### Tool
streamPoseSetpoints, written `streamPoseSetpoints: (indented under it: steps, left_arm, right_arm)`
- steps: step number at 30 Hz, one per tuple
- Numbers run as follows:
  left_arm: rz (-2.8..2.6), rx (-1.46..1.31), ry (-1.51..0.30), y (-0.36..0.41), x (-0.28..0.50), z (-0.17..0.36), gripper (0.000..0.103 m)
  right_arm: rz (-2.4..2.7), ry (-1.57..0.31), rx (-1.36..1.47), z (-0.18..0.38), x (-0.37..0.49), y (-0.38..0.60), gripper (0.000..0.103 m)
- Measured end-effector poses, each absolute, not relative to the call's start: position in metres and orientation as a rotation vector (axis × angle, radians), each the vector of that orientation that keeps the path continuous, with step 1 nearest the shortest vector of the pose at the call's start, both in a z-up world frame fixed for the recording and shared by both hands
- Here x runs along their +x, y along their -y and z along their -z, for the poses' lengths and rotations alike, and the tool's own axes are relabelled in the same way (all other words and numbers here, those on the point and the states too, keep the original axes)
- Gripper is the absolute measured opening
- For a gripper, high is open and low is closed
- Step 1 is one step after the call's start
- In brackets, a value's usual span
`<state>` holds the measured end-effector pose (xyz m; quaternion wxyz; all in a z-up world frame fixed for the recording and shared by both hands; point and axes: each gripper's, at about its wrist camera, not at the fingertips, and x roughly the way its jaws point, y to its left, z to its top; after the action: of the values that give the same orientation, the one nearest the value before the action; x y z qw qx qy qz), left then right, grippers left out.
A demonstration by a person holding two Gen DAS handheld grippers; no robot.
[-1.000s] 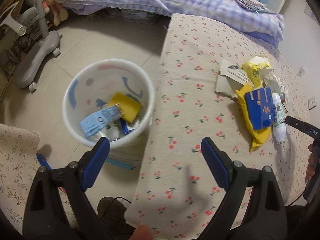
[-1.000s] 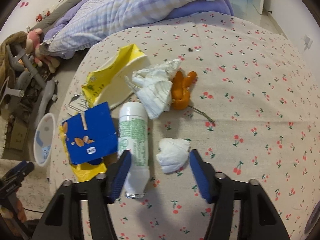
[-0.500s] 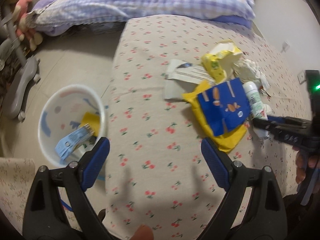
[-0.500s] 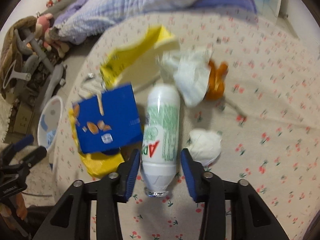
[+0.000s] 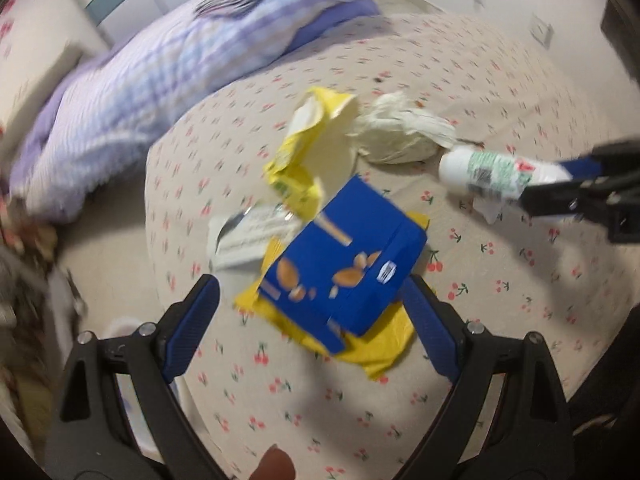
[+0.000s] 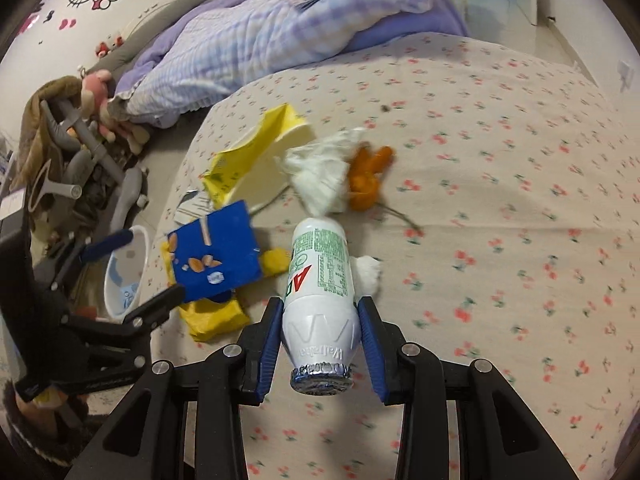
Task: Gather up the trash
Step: 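Grasp the white spray bottle with the right gripper while the left grasps the blue wrapper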
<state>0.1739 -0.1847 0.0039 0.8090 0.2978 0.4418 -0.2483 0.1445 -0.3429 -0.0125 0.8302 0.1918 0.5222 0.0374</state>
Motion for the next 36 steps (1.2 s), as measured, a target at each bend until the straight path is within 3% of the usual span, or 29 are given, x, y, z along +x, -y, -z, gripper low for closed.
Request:
streamPoseSetpoints:
  steps: [13,21,24,26,36]
  left_arm:
    - [0.656,0.644,-1.165,0.206,0.190,0.038,0.092]
    - [0.608,0.541,-1.178,0.204,0.184,0.037,0.068]
    - [0.605,0.484,-1.177,0.198,0.184,0.033,0.067]
    - [0.600,0.471,-1.166,0.198,0.183,0.031,0.053]
    - [0.575,0.361,-1.145,0.184,0.177,0.018,0.052]
  right_arm:
    - [-0.008,-1.123,0.452,0.030,0.103,0.402,0.038]
    - [0.038,-1.150,0.476,0.042,0.100,0.418,0.038]
    - [0.045,-1.146,0.480,0.041,0.100,0.419,0.038]
    - [0.042,-1.132,0.478,0.036,0.099,0.418,0.038]
    - [-0.017,-1.043,0.482,0.003,0.094,0.402,0.038]
